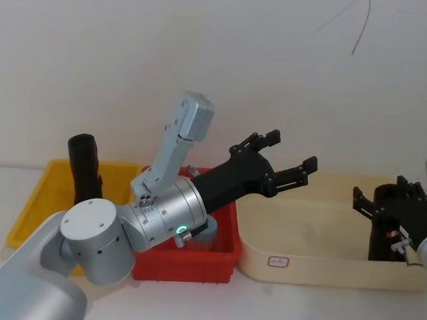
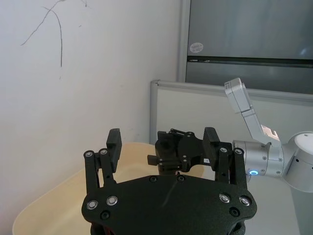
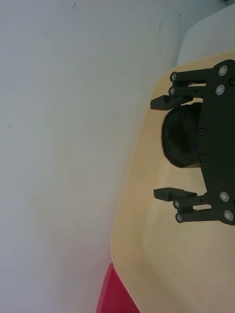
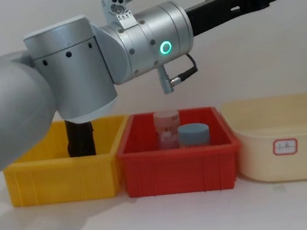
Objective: Pick up the garbage bag with the one hand and transfer it to the other hand.
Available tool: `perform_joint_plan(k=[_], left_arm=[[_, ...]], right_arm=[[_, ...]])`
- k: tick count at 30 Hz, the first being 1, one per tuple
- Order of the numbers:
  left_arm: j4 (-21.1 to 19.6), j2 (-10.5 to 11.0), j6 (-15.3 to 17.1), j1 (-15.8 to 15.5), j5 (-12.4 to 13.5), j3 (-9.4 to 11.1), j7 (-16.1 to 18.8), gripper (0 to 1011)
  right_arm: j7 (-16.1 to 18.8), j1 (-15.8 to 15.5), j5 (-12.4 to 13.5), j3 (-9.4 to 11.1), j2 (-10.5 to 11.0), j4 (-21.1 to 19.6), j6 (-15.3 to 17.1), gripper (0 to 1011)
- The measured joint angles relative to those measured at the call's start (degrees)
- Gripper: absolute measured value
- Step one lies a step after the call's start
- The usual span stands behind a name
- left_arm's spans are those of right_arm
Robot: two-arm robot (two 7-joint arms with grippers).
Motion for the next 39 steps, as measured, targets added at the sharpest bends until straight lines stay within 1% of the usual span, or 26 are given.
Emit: perform_joint_plan(k=[1, 3, 16, 23, 29, 31, 34, 35, 37, 39], left_arm=[[0.0, 0.0, 0.0, 0.0, 0.0, 0.0, 0.0, 1001], [0.0, 0.0, 0.0, 0.0, 0.0, 0.0, 0.0, 1001], [-0.1, 0.1, 0.0, 0.1, 0.0, 0.0, 0.1, 1000], [-1.8, 1.1, -0.6, 1.1, 0.2, -0.6, 1.6, 1000], [-4.7, 3.1, -1.2, 3.1, 0.7, -1.8, 4.0, 1001], [-6.6, 4.4, -1.3, 4.4, 0.9, -2.6, 5.6, 1000], [-8.0, 5.4, -1.4, 5.4, 1.0, -3.3, 6.6, 1000], [-9.1, 6.2, -1.4, 6.3, 1.1, -3.9, 7.3, 1000], [-10.1, 6.8, -1.5, 7.1, 1.1, -4.5, 8.1, 1001], [-11.6, 7.8, -1.7, 8.4, 1.1, -5.5, 9.1, 1000]], right_arm=[[0.1, 0.1, -0.1, 0.0, 0.0, 0.0, 0.0, 943], [0.4, 0.2, -0.2, 0.0, 0.0, 0.0, -0.1, 1001], [2.0, 1.6, -0.6, 0.0, -0.4, -2.6, -2.6, 1000], [3.1, 3.0, -0.6, -0.9, -0.9, -3.7, -3.9, 1000], [4.3, 3.6, -0.6, -2.7, -1.5, -4.3, -4.2, 1000], [4.8, 3.6, -0.5, -3.3, -1.8, -4.4, -4.2, 1000], [5.4, 3.6, -0.4, -4.5, -2.2, -4.5, -4.1, 1000], [5.6, 3.6, -0.4, -4.8, -2.3, -4.5, -4.0, 1000], [6.0, 3.5, -0.3, -5.6, -2.6, -4.6, -3.9, 1000], [6.4, 3.5, -0.2, -6.4, -2.9, -4.6, -3.7, 1000]])
